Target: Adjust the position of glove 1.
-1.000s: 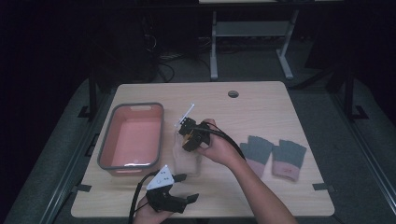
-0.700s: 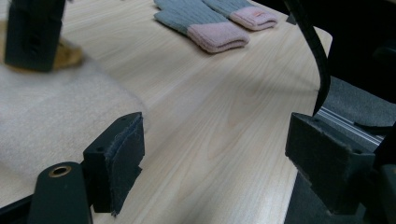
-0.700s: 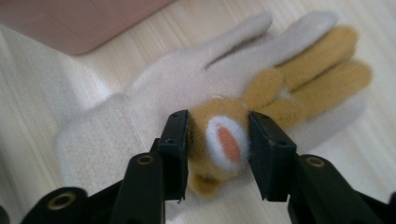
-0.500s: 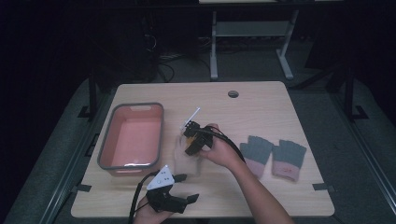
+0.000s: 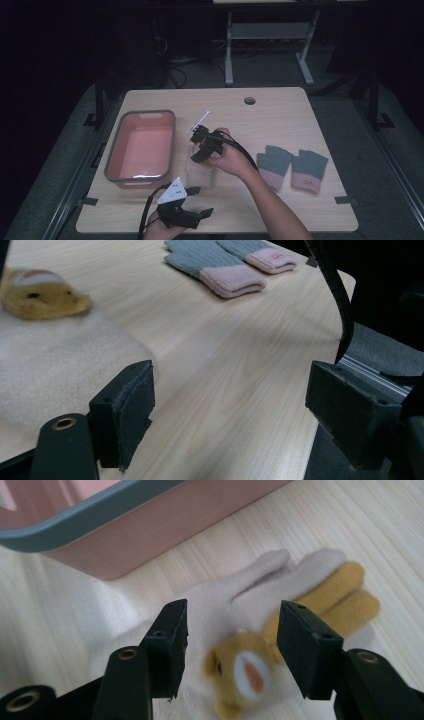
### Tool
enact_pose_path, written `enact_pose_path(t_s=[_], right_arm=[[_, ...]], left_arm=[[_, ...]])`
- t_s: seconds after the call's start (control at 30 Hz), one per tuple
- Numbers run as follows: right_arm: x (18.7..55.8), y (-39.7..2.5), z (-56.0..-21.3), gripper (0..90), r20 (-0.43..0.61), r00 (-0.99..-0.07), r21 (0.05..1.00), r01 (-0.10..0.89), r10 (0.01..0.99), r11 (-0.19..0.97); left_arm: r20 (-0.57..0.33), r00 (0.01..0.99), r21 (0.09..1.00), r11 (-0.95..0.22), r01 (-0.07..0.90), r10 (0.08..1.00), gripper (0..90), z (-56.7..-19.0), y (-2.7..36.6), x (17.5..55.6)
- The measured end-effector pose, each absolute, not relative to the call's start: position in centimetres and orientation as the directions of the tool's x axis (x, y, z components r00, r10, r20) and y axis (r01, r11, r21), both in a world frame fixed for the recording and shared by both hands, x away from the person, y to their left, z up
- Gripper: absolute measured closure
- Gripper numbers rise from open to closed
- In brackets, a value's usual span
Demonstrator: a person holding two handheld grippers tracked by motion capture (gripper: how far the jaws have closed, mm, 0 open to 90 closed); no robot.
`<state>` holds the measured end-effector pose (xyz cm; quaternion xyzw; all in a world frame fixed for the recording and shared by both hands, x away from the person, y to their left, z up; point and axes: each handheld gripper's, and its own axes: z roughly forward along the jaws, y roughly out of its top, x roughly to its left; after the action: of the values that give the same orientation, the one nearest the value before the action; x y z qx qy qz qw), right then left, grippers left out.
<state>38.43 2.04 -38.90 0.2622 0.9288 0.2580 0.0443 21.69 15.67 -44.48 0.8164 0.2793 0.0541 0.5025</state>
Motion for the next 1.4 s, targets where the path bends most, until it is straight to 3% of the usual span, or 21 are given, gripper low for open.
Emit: enact_pose_path(t_s=[0.53,1.4], right_arm=[[38.3,5.1,-42.5,46.0,-0.053,-0.886,0.389,0.407,0.461,0.827],[37.6,-2.7,-42.6,44.8,-0.030,-0.865,0.407,0.447,0.501,0.796]], left_arm=[[-0.200,0.834,0.853,-0.326,0.407,0.515,19.8,-44.5,15.9,21.8],[-0.246,0.818,0.839,-0.309,0.449,0.521,19.9,-44.6,15.6,22.2]])
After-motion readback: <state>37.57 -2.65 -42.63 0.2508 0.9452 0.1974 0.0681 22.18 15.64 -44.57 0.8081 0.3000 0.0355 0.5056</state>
